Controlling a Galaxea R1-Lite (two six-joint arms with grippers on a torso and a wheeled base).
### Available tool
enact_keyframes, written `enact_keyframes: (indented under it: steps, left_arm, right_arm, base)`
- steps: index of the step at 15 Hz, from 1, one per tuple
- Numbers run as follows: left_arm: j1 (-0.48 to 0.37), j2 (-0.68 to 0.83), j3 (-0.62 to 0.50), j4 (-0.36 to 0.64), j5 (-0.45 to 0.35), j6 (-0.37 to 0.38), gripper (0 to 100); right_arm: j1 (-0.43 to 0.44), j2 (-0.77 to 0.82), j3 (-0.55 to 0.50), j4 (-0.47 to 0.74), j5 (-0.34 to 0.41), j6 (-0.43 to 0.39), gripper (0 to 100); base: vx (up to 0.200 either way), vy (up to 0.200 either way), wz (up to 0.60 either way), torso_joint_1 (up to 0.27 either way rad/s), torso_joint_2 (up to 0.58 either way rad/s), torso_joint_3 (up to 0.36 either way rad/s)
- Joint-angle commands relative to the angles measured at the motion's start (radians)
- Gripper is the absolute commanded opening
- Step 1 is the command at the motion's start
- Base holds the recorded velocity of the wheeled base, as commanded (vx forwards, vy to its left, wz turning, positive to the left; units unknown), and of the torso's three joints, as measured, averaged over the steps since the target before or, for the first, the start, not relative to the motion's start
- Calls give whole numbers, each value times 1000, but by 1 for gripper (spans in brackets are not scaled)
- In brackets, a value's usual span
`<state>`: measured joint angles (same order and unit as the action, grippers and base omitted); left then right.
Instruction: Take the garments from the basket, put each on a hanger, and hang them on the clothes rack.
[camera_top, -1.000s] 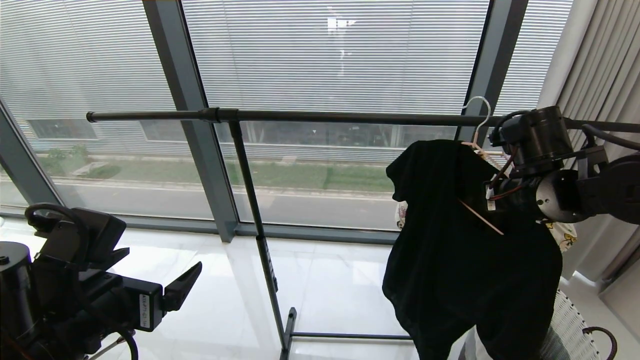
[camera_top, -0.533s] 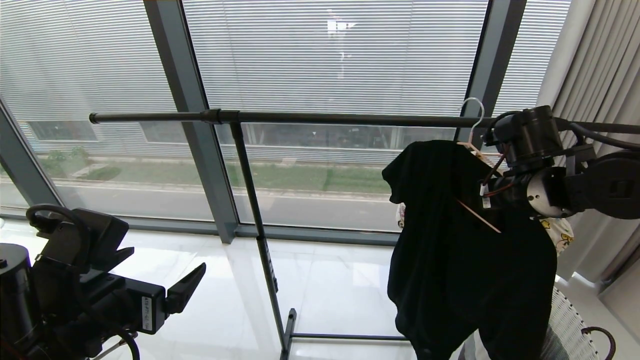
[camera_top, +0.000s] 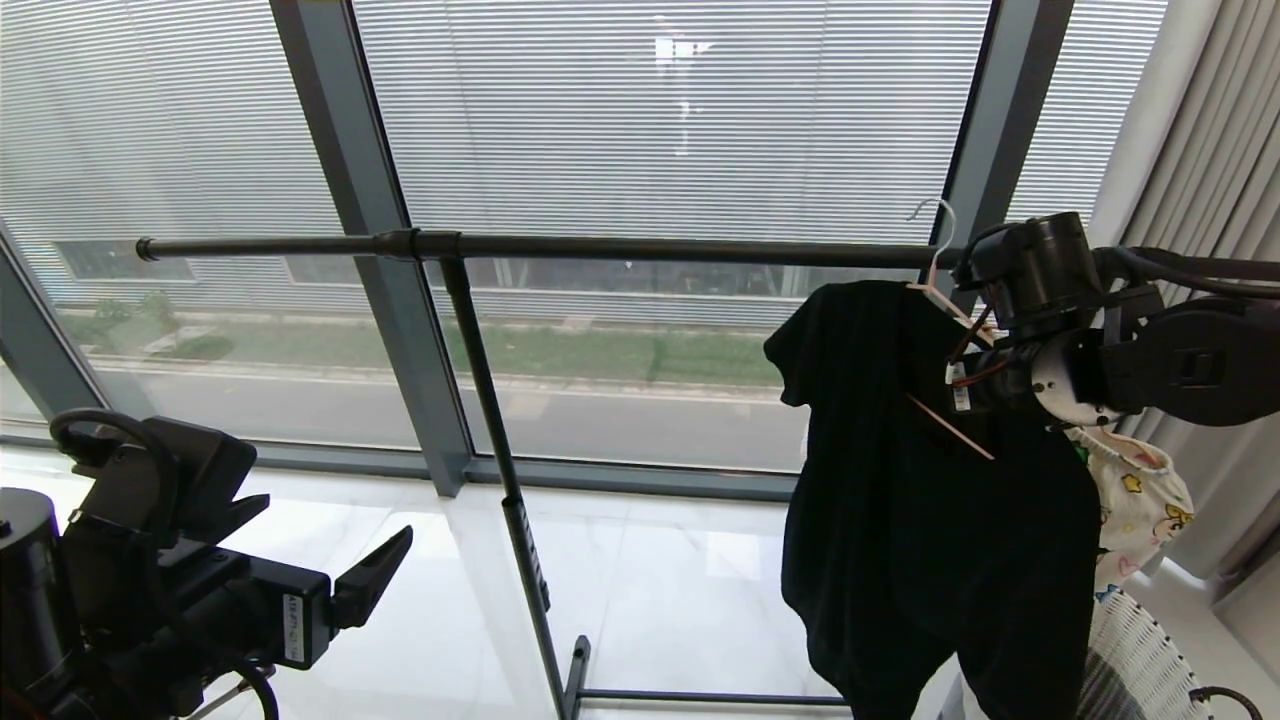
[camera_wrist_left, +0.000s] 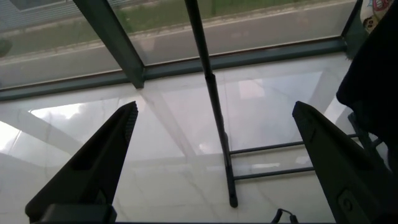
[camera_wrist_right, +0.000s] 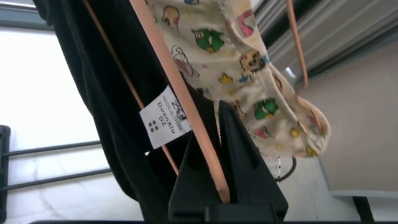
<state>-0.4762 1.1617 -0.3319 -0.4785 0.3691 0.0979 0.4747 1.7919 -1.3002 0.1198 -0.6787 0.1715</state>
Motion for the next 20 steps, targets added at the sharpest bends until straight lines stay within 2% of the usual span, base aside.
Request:
enact_keyframes:
  steps: [1,20]
  left_arm:
    - [-1,1,1,0,1,0,100]
    - [-1,-14,-1,0,1,2,100]
  right_arm:
    - [1,1,1,1,-1,0,0]
    - [-4,136,-60,-43,4,-12,0]
  base:
    - [0,0,0,0,0,0]
    - [0,0,0,0,0,0]
